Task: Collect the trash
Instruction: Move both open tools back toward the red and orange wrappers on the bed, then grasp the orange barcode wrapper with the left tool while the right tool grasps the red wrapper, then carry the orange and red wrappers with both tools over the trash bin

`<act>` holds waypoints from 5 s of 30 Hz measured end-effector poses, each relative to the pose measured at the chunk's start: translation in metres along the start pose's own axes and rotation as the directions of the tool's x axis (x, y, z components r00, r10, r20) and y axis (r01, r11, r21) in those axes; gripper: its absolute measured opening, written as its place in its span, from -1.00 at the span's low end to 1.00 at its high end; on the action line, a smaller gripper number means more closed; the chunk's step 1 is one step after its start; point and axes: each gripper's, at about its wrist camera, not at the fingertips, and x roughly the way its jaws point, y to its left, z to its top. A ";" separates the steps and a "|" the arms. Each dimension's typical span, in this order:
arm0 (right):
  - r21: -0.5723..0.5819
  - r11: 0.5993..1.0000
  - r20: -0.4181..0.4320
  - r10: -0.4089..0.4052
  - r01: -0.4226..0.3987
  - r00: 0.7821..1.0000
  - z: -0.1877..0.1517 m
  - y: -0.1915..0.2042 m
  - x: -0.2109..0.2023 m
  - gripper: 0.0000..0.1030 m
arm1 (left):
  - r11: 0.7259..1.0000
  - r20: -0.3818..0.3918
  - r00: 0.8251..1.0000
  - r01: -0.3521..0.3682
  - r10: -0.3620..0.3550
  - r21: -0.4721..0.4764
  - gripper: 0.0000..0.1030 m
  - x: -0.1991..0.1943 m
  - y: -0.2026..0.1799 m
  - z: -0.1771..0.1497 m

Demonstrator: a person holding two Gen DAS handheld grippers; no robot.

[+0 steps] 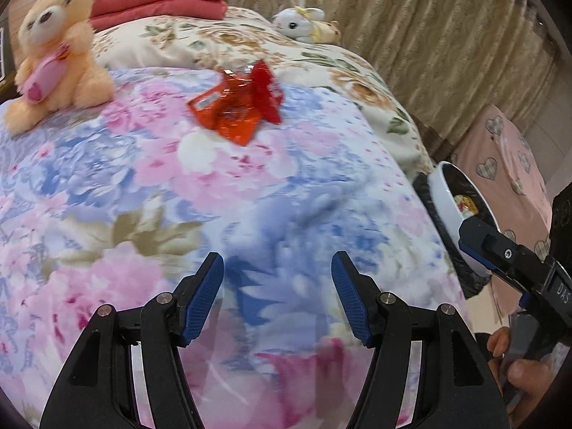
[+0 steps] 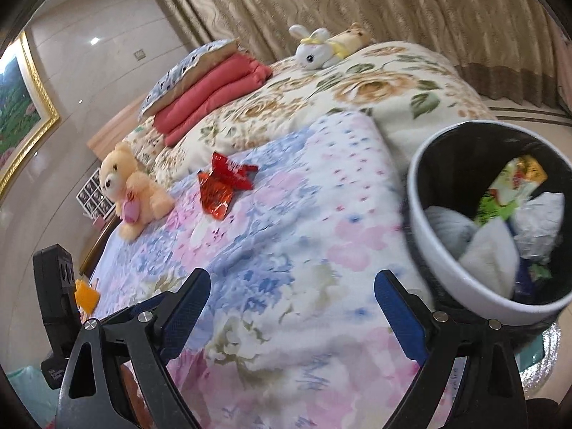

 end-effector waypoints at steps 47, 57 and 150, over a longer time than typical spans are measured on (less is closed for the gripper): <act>-0.042 0.995 -0.080 0.087 -0.091 0.993 0.077 0.014 0.133 0.95 | 0.998 0.024 1.000 -0.003 0.001 0.067 -0.61 0.100 0.050 0.125; -0.099 0.991 -0.073 0.085 -0.092 0.994 0.092 0.041 0.155 0.95 | 1.000 0.036 0.999 -0.016 0.017 -0.026 -0.66 0.067 0.077 0.096; 0.244 0.970 0.185 -0.045 -0.002 0.982 -0.003 -0.088 -0.080 -0.23 | 0.943 0.004 0.973 0.220 -0.229 0.250 -0.66 -0.007 -0.139 0.006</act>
